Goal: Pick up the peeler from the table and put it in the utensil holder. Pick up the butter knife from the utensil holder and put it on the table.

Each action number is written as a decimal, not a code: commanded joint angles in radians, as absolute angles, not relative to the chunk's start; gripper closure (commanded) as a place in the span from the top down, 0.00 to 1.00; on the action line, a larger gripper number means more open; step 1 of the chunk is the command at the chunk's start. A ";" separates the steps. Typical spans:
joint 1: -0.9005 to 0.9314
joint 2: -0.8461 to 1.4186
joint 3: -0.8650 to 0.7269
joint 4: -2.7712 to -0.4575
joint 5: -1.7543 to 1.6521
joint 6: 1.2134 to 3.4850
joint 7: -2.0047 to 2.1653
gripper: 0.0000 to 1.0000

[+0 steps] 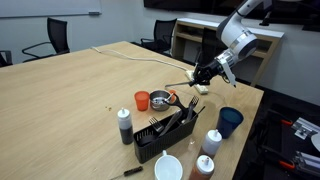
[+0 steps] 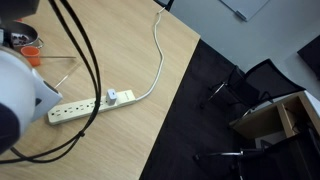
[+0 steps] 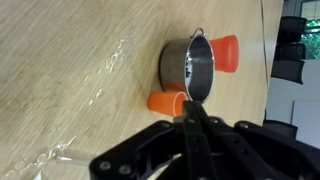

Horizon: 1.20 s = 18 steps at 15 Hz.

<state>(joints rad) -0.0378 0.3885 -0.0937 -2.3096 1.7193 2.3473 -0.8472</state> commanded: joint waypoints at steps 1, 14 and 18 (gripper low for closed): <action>-0.035 0.455 -0.098 -2.258 1.705 2.316 -0.880 0.00; -0.029 0.478 -0.104 -2.254 1.699 2.316 -0.849 0.54; -0.029 0.478 -0.104 -2.254 1.699 2.316 -0.848 0.54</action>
<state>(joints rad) -0.0330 0.4783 -0.0991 -2.2543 1.7010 2.3178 -0.8508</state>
